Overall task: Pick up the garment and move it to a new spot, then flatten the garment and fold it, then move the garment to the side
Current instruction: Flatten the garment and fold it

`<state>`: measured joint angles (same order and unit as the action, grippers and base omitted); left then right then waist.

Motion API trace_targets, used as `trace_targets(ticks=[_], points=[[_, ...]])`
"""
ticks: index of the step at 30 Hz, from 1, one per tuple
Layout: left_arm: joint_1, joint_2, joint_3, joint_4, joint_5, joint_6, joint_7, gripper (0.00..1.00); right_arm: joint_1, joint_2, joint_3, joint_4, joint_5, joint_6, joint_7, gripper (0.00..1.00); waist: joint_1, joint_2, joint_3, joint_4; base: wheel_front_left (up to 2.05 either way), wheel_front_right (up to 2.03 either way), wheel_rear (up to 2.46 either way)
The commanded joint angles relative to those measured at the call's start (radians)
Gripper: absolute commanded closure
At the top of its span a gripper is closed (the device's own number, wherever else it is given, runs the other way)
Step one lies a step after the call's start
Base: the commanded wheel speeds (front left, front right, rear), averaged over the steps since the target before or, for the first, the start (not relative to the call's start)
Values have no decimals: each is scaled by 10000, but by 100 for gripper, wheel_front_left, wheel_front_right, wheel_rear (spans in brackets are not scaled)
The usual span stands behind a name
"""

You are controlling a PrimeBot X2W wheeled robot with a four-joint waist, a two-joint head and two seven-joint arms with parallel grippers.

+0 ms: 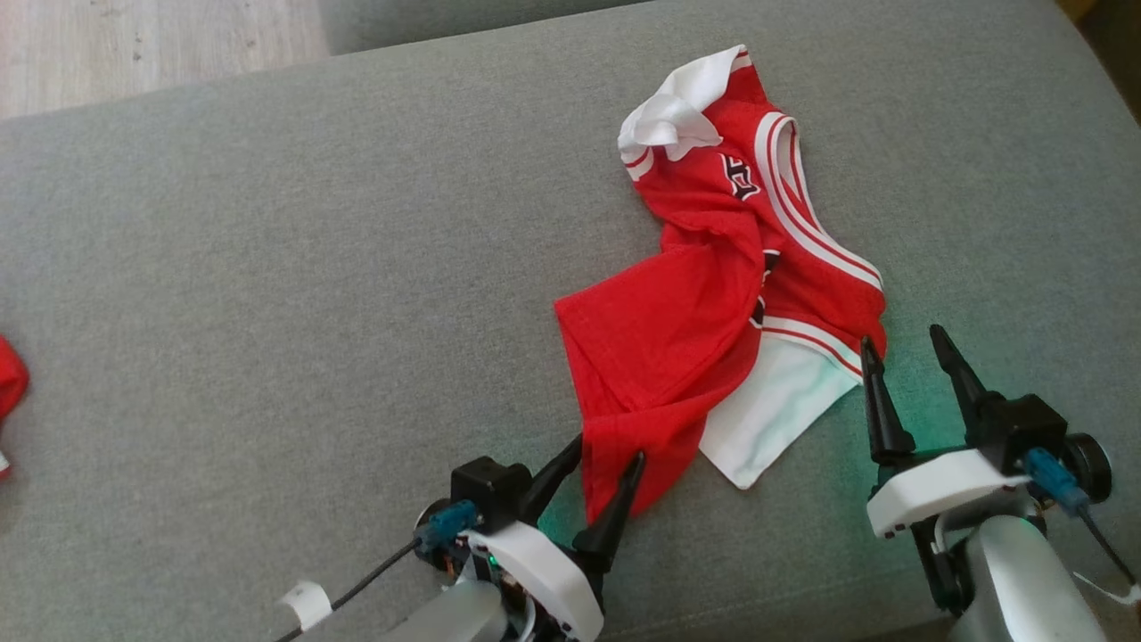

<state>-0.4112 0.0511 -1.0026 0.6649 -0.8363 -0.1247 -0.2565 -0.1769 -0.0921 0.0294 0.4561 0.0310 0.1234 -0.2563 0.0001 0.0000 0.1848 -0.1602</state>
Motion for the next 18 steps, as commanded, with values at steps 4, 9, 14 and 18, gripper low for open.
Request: trace_targets(ticks=[4,9,14,18], points=[[-323,-9,391,-413,8,-58,-53,11,-390,30,406,-188,174,73,-55,0,-1,0,27,-18,0,0,0],[-330,58,1493,-1311,836,-59,-53,100,-448,47,510,-99,358,73,-55,0,-1,0,16,60,0,0,0],[179,103,3264,-2362,1665,-59,-53,100,-347,31,454,28,516,73,-55,0,-1,0,-137,339,0,0,0],[691,128,4811,-3202,2369,-59,-53,100,-236,29,289,65,593,73,-55,0,-1,0,-273,774,0,0,0]])
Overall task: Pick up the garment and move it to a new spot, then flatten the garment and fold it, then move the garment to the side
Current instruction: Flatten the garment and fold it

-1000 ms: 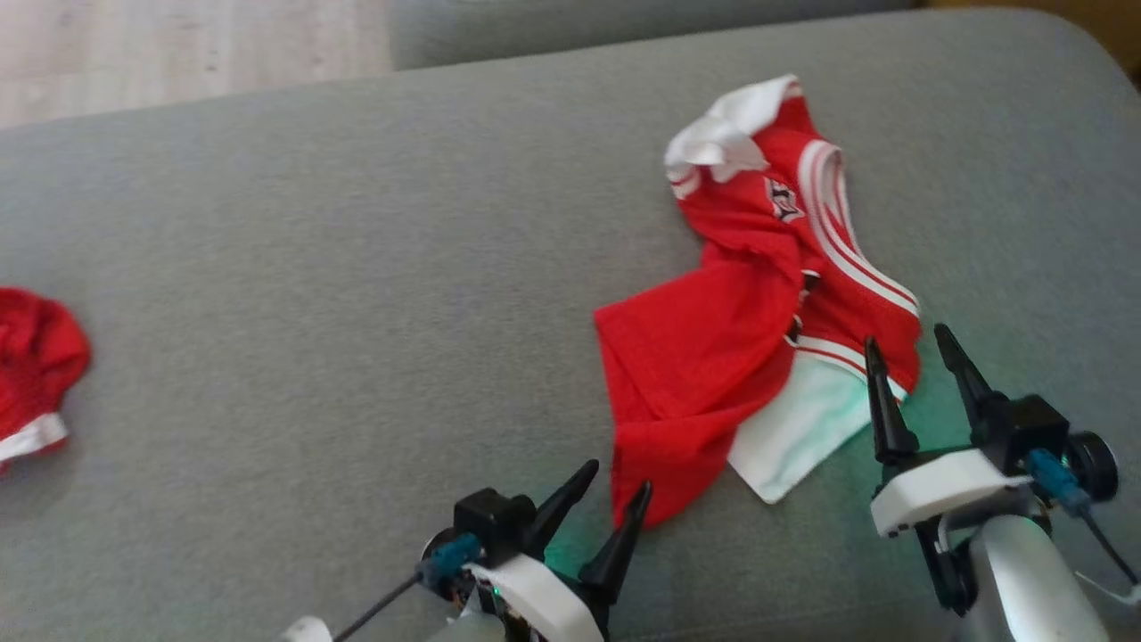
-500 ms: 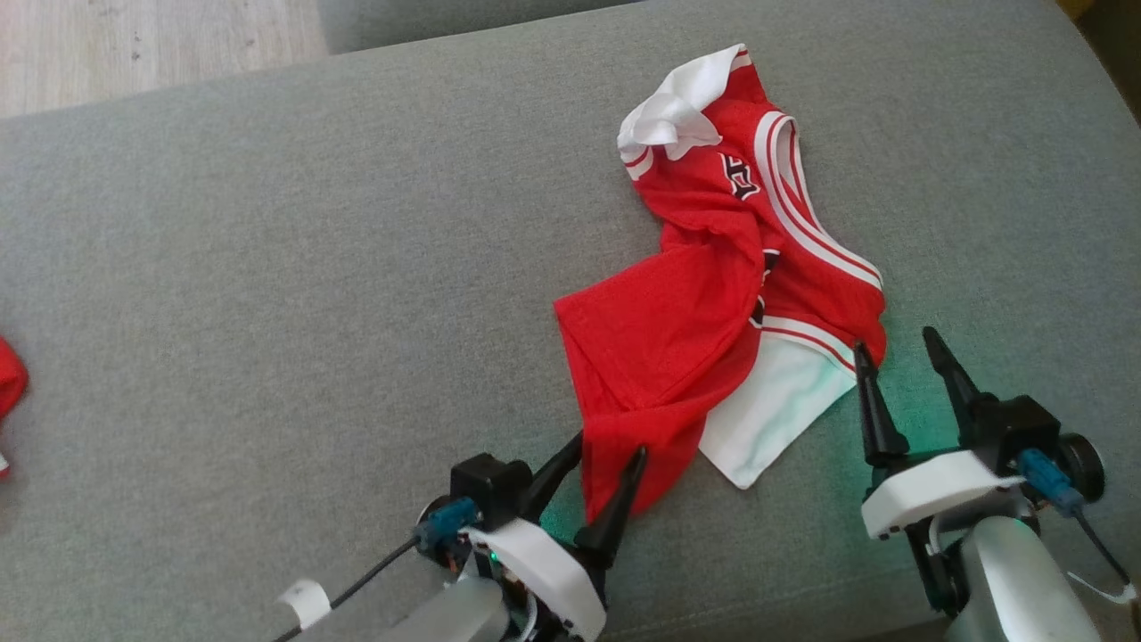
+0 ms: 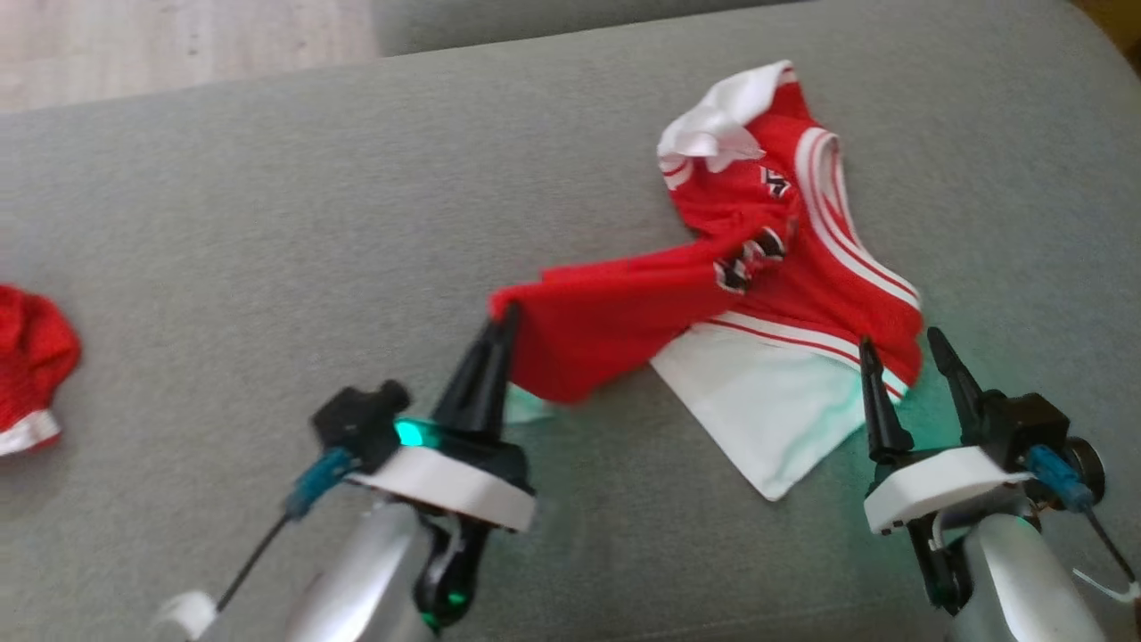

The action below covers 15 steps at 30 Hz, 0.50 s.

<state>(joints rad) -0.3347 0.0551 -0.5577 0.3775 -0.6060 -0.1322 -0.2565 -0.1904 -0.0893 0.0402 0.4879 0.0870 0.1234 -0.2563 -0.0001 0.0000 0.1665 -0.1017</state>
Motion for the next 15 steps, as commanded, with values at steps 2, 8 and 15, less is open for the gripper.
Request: trace_targets(ticks=[2,8,15], points=[[196,89,900,-654,308,16,-53,100,-39,14,132,-236,71,73,-55,0,1,0,-150,444,0,0,0],[759,193,1350,-1091,640,16,-53,100,15,109,15,-209,136,73,-55,0,1,0,-197,1170,0,0,0],[590,239,1853,-480,655,16,-53,100,-274,200,206,-182,148,73,-55,0,1,0,127,1251,0,0,0]])
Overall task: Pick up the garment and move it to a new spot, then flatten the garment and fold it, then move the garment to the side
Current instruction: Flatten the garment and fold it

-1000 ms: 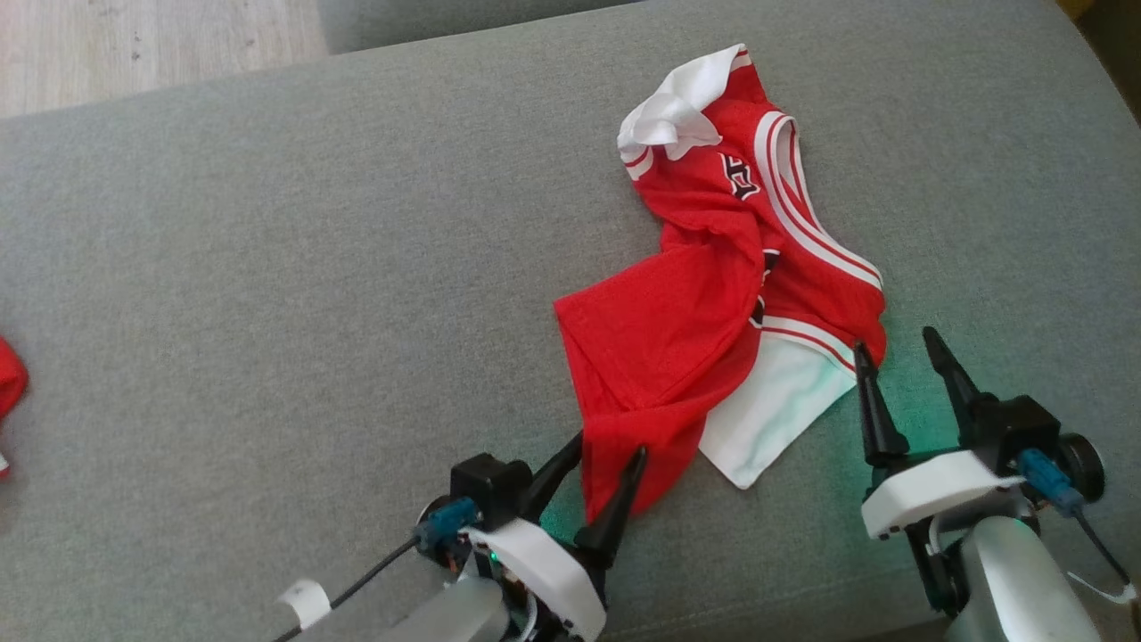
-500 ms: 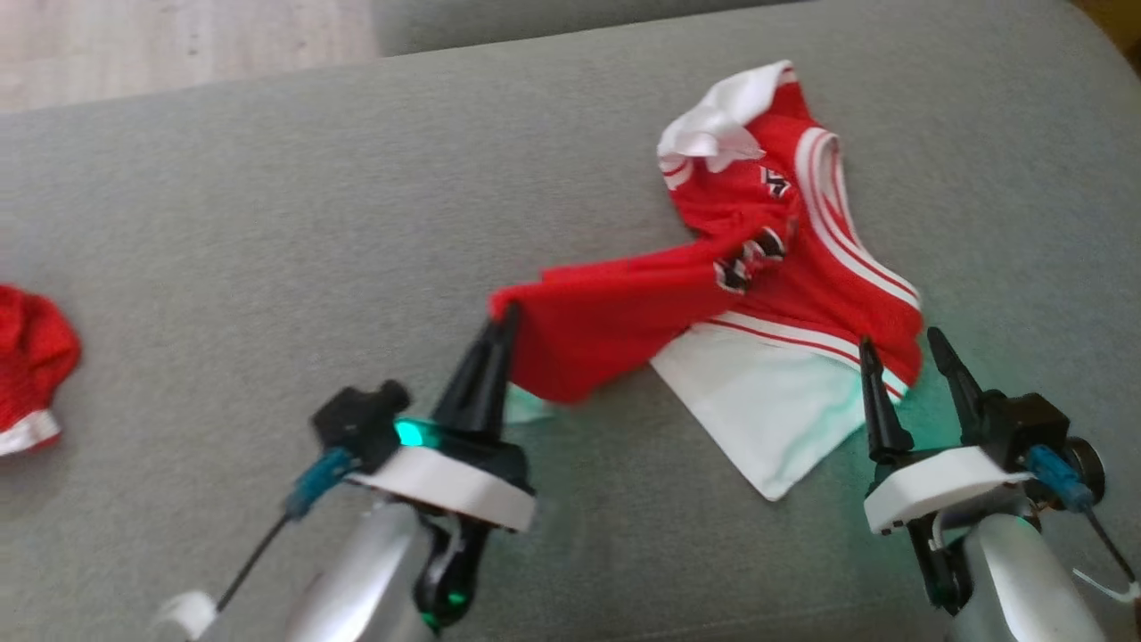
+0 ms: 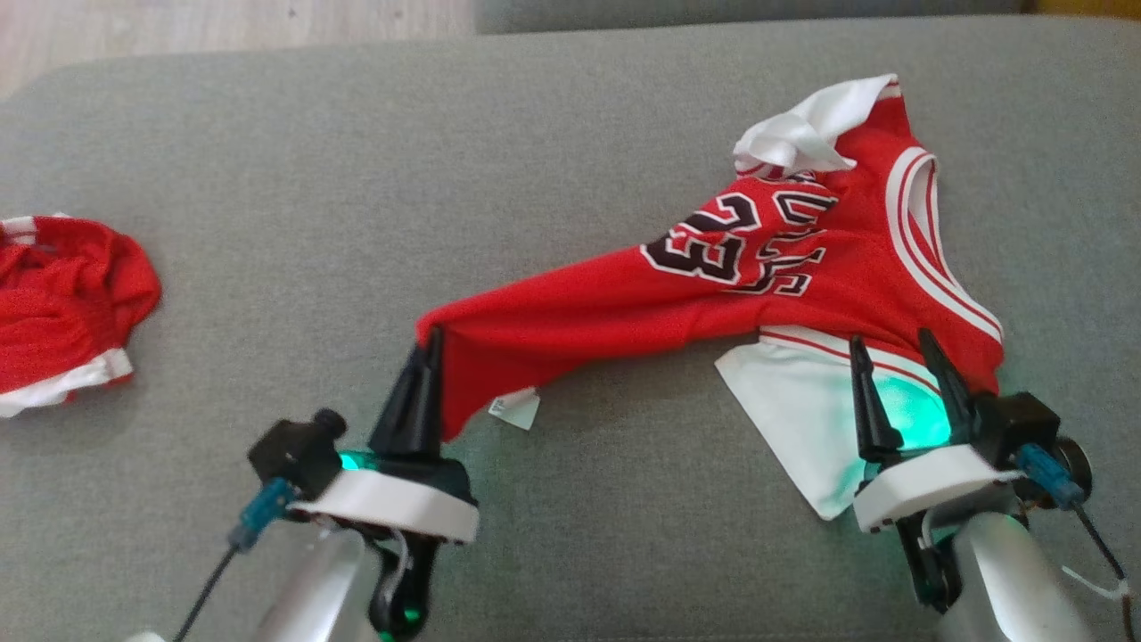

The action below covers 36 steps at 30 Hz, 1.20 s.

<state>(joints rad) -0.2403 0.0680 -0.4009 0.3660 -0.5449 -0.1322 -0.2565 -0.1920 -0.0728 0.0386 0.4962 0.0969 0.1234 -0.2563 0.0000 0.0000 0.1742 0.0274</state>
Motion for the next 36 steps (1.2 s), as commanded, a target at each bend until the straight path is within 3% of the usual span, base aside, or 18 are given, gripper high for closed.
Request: trace_targets(ticks=[1,14,15,16,17,18,24,36], points=[[-464,102,442,-262,54,16,-53,100,-319,43,270,-287,56,73,-55,0,0,0,136,-91,0,0,0],[-1819,185,2317,2996,935,16,-53,100,-566,-2,274,-478,58,73,-55,0,0,0,651,-811,0,0,0],[-1793,187,2466,3079,1100,18,-53,86,-548,11,304,-529,42,73,-55,0,0,0,573,-815,0,0,0],[-1737,178,2623,3115,1278,60,-53,58,-513,25,319,-582,51,73,-55,0,0,0,492,-804,0,0,0],[-1664,170,2790,3108,1466,128,-53,9,-472,41,323,-632,69,73,-55,0,0,0,406,-792,0,0,0],[-1571,164,2934,3072,1669,177,-53,0,-423,59,326,-677,87,73,-55,0,0,0,307,-780,0,0,0],[-598,46,3928,2348,2686,702,-53,0,-93,156,393,-878,187,73,-55,0,0,0,-426,-655,0,0,0],[1972,-166,4461,164,3976,789,-53,0,975,221,268,-1096,293,73,-55,0,0,0,-1870,-446,0,0,0]])
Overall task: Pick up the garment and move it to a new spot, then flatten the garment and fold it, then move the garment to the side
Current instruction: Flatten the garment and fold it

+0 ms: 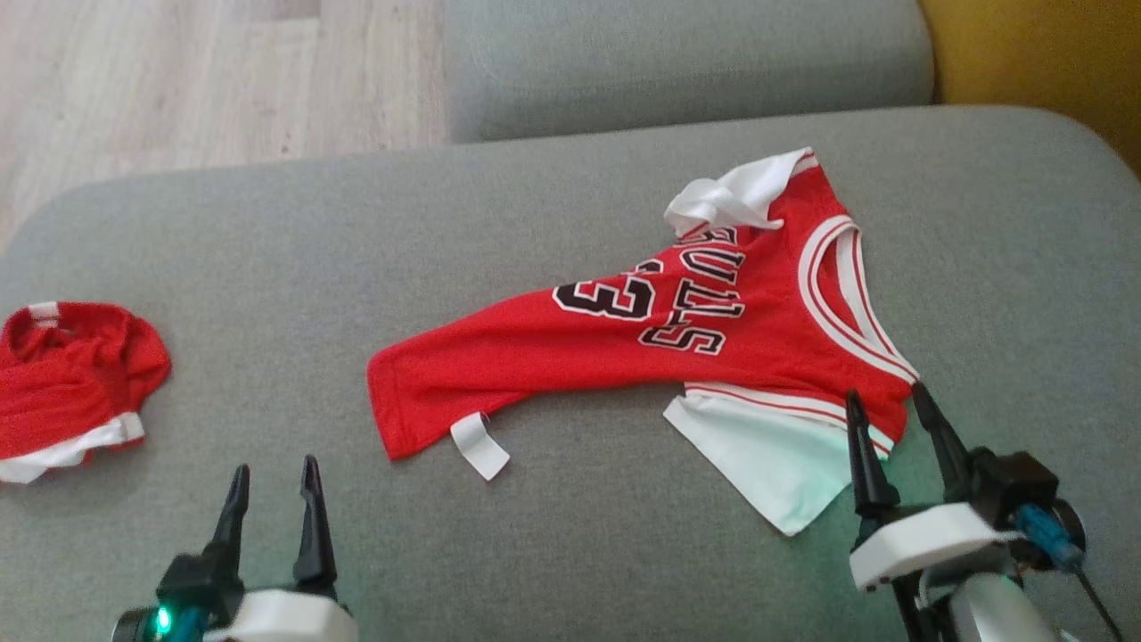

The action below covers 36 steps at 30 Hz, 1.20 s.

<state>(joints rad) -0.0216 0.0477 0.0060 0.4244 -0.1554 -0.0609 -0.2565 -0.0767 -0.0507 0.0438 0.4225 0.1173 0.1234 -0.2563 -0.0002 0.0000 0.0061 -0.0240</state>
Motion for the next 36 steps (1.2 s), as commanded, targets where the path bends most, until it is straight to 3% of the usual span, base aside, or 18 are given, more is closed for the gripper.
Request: trace_targets(ticks=[1,18,28,36], points=[[-50,34,344,-533,5,112,-53,0,-99,1,242,-361,133,73,-55,0,2,0,-258,81,0,0,0],[442,27,-506,-1014,-217,314,-53,0,129,4,510,-163,332,73,-55,0,2,0,-425,218,0,0,0],[463,27,-1107,-690,-532,158,-53,0,80,4,1321,2683,1704,73,-55,0,2,0,-77,474,0,0,0],[316,26,-1190,-601,-383,98,-53,0,-379,4,2414,3761,3331,73,-55,0,2,0,105,618,0,0,0]])
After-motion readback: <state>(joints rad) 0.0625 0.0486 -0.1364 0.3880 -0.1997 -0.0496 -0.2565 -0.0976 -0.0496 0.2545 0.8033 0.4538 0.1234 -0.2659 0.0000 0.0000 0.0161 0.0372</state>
